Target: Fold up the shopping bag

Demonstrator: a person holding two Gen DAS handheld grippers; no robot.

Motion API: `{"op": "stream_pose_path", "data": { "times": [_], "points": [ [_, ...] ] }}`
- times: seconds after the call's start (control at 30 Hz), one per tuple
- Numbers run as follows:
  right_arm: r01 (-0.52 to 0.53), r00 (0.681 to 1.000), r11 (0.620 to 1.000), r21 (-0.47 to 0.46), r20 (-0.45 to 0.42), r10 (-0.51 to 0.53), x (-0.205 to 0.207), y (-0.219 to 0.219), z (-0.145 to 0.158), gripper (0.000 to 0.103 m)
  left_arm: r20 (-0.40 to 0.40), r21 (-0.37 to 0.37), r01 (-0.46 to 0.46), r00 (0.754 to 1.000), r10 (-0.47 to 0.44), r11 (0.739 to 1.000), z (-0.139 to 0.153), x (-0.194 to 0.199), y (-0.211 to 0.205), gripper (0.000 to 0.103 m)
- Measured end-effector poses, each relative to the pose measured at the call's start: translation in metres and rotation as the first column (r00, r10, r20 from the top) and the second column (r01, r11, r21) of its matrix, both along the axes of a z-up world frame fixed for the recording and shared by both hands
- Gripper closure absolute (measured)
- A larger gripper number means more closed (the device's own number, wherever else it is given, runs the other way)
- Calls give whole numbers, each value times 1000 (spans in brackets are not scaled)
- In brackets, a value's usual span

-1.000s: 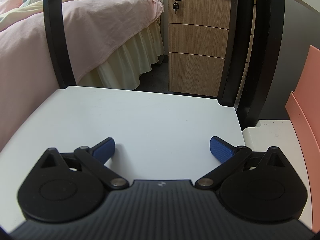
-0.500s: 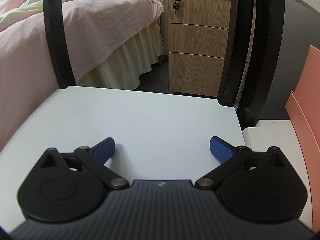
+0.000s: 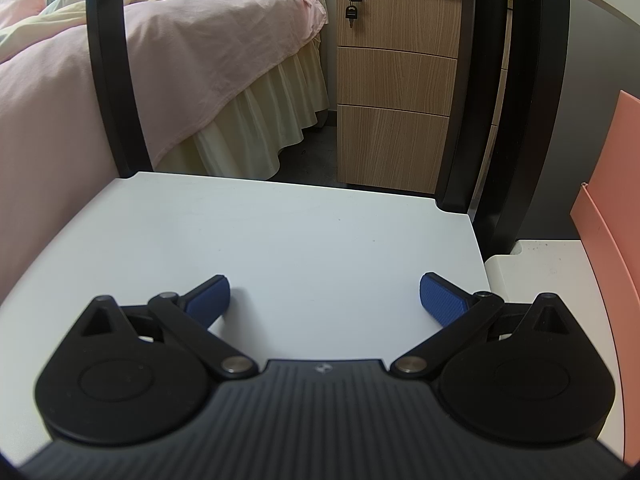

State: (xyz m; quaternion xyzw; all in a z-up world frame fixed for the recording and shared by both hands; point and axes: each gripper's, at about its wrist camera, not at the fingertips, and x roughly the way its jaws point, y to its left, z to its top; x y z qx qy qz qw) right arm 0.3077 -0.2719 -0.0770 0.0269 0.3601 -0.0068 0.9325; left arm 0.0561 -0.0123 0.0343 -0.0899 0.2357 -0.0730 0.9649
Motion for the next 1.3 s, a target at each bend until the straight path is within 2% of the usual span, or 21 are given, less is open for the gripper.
{"op": "stream_pose_path", "data": {
  "times": [0.2,0.27,0.37,0.47,0.57,0.6,0.67,0.7,0.77,0.83,0.9,0.93,0.97,1.0,1.03,1.1,1.23,1.27,1.3],
  "points": [
    [-1,1000,1000,15,2,1,-2,-3,1,0,12,24,21,1000,-21,1000,-1,-4,-8,78],
    [10,999,997,81,34,-12,-11,-9,13,0,15,29,22,1000,-22,999,-1,-4,-9,78],
    [-51,980,992,119,196,27,-35,-11,60,0,22,30,26,999,-27,999,0,-6,-10,78],
    [-119,918,983,138,392,56,-76,-19,128,0,30,27,38,999,-39,999,3,-9,-13,78],
    [-203,818,972,120,566,100,-127,-40,191,0,42,44,47,998,-49,998,7,-14,-19,76],
    [-220,790,972,76,599,133,-144,-49,209,0,44,48,50,998,-52,998,9,-16,-21,76],
    [-252,760,965,-69,603,242,-169,-68,237,0,40,39,64,997,-65,997,12,-18,-25,76],
    [-263,763,955,-139,576,294,-176,-80,249,0,36,31,72,997,-73,997,13,-18,-27,76],
    [-271,792,929,-253,490,365,-182,-111,264,0,27,26,80,996,-80,996,12,-14,-33,76],
    [-226,848,920,-320,400,347,-175,-149,266,0,16,20,84,996,-84,996,9,-7,-40,76],
    [-255,910,925,-281,255,328,-155,-193,254,1,8,13,102,995,-102,995,6,6,-49,76],
    [-268,930,929,-255,182,318,-146,-210,240,5,10,10,117,993,-117,993,3,12,-54,76],
    [-278,945,933,-227,108,308,-136,-227,226,6,14,5,132,991,-132,991,1,19,-58,76],
    [-303,950,933,-192,18,312,-126,-239,210,15,22,2,145,989,-146,989,-1,25,-62,76],
    [-327,945,932,-156,-67,320,-117,-249,193,31,35,3,161,986,-161,987,-2,30,-67,76],
    [-393,903,916,-84,-220,368,-105,-258,159,36,57,3,192,980,-192,981,-6,42,-75,76],
    [-554,758,829,-75,-457,465,-98,-250,104,41,39,-35,250,968,-249,968,-17,71,-92,76],
    [-584,721,809,-63,-498,482,-98,-248,94,46,30,-30,259,966,-258,965,-19,78,-96,76],
    [-613,683,789,-50,-536,497,-98,-247,84,59,23,-17,268,963,-268,963,-21,83,-102,76]
  ]
}}
